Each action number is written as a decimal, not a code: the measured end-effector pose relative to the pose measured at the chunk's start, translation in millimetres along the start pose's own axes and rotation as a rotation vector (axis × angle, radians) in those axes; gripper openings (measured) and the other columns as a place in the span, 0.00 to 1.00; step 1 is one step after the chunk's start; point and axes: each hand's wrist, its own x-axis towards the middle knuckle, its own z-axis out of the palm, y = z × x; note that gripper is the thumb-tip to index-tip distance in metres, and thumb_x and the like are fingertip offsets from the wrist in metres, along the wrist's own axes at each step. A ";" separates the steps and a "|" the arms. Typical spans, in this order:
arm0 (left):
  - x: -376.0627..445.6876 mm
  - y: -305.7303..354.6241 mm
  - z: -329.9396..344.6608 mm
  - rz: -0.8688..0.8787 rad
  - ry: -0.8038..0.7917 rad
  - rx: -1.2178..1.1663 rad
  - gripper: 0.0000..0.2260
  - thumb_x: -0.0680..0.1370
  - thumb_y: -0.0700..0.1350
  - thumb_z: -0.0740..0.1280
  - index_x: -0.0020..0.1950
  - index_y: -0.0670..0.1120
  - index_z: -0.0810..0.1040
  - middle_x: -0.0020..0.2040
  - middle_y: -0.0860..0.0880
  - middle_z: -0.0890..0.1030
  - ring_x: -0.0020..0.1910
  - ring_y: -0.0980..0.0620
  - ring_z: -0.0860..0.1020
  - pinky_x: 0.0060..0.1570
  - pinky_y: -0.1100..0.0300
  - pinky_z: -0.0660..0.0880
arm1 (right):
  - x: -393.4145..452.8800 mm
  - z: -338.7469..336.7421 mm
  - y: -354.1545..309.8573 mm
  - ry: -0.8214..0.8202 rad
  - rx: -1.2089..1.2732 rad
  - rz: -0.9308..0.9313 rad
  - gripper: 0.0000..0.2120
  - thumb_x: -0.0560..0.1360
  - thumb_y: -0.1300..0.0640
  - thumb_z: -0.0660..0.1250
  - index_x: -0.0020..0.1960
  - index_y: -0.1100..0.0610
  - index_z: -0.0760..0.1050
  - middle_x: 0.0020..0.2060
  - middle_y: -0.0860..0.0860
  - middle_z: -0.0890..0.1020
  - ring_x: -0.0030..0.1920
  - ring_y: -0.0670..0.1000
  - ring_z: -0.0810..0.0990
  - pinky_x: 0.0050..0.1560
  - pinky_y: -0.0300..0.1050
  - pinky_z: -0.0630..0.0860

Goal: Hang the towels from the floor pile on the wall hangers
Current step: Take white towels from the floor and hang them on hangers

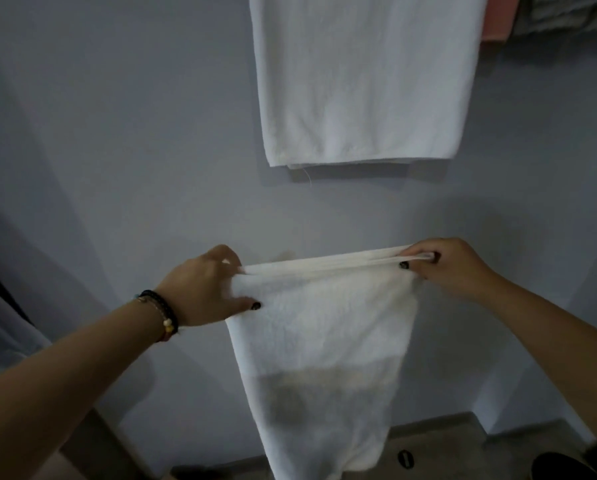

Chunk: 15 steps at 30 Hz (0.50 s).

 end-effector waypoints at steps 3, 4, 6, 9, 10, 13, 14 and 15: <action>7.6 -1.4 -11.8 -0.151 0.096 -0.180 0.24 0.67 0.62 0.74 0.52 0.45 0.79 0.45 0.51 0.79 0.42 0.52 0.76 0.41 0.62 0.72 | 13.5 -9.9 -21.8 0.070 -0.050 -0.073 0.06 0.70 0.62 0.75 0.45 0.54 0.84 0.38 0.41 0.83 0.37 0.27 0.76 0.41 0.22 0.68; 9.7 -1.5 -16.7 -0.188 0.124 -0.221 0.20 0.68 0.58 0.75 0.50 0.45 0.79 0.42 0.51 0.78 0.41 0.51 0.76 0.38 0.64 0.70 | 17.8 -12.6 -28.6 0.095 -0.060 -0.099 0.06 0.69 0.62 0.75 0.46 0.54 0.85 0.40 0.44 0.84 0.38 0.27 0.76 0.42 0.22 0.68; 13.7 0.0 -26.8 -0.239 0.181 -0.263 0.16 0.70 0.53 0.76 0.48 0.44 0.77 0.40 0.51 0.77 0.40 0.49 0.76 0.35 0.68 0.67 | 25.5 -16.9 -42.5 0.149 -0.080 -0.121 0.06 0.70 0.62 0.74 0.46 0.55 0.85 0.41 0.45 0.84 0.37 0.29 0.77 0.42 0.23 0.71; 20.6 6.1 -42.1 -0.286 0.296 -0.343 0.17 0.71 0.48 0.76 0.52 0.43 0.73 0.43 0.49 0.76 0.40 0.48 0.75 0.33 0.66 0.66 | 33.2 -22.4 -62.7 0.227 -0.024 -0.051 0.06 0.72 0.62 0.71 0.46 0.54 0.84 0.34 0.42 0.83 0.25 0.42 0.79 0.32 0.40 0.80; 23.3 7.8 -49.2 -0.295 0.339 -0.400 0.19 0.71 0.47 0.76 0.55 0.44 0.71 0.45 0.48 0.76 0.39 0.49 0.75 0.33 0.65 0.68 | 36.2 -24.3 -69.0 0.255 -0.010 -0.042 0.06 0.73 0.62 0.70 0.46 0.54 0.84 0.32 0.43 0.83 0.23 0.46 0.79 0.29 0.43 0.80; 32.2 10.6 -74.0 -0.372 0.396 -0.603 0.26 0.73 0.47 0.74 0.67 0.47 0.68 0.49 0.48 0.78 0.45 0.50 0.78 0.44 0.56 0.76 | 47.9 -30.6 -88.3 0.335 0.071 -0.025 0.09 0.74 0.64 0.66 0.44 0.52 0.82 0.37 0.53 0.83 0.25 0.52 0.82 0.30 0.49 0.82; 36.0 10.2 -81.4 -0.425 0.390 -0.739 0.22 0.74 0.47 0.73 0.66 0.45 0.71 0.50 0.48 0.79 0.49 0.48 0.79 0.50 0.53 0.77 | 52.0 -32.8 -96.3 0.361 0.117 -0.021 0.10 0.75 0.65 0.65 0.42 0.52 0.81 0.39 0.54 0.83 0.26 0.52 0.83 0.31 0.49 0.82; 38.9 11.1 -88.7 -0.469 0.367 -0.935 0.16 0.76 0.46 0.71 0.61 0.44 0.75 0.52 0.46 0.80 0.52 0.47 0.79 0.53 0.51 0.77 | 55.7 -34.6 -104.0 0.379 0.169 -0.017 0.12 0.75 0.66 0.64 0.41 0.51 0.80 0.40 0.54 0.83 0.28 0.52 0.84 0.31 0.48 0.82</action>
